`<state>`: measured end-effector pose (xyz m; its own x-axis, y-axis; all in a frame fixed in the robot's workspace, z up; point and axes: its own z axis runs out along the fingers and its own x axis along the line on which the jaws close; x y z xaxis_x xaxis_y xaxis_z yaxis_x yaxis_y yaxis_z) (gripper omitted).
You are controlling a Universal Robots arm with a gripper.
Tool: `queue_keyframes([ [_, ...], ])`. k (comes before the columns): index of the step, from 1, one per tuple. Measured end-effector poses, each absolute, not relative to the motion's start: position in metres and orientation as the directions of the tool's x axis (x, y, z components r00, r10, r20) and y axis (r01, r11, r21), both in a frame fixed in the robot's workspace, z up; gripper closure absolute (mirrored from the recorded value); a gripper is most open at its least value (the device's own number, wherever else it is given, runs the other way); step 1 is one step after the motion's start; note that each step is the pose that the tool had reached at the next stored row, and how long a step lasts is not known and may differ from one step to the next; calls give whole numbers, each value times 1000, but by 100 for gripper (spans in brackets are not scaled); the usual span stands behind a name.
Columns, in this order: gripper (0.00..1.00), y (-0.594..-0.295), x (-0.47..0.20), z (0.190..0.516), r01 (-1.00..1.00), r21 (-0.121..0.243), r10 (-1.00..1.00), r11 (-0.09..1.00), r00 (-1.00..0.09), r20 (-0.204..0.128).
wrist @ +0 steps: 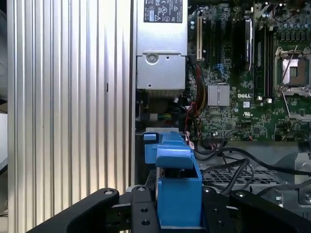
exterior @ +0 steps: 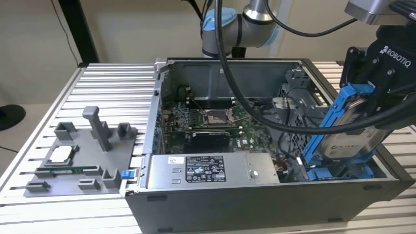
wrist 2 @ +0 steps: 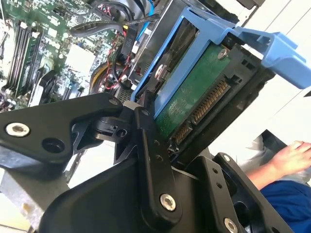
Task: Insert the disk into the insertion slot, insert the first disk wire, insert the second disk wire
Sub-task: 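Insert the disk into the insertion slot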
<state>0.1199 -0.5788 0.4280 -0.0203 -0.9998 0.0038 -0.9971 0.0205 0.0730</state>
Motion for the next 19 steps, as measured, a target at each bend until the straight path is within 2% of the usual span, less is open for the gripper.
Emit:
queue_keyframes([
  [19, 100, -576, 125, 419, -997, 80, -1000, 20, -20, 3],
])
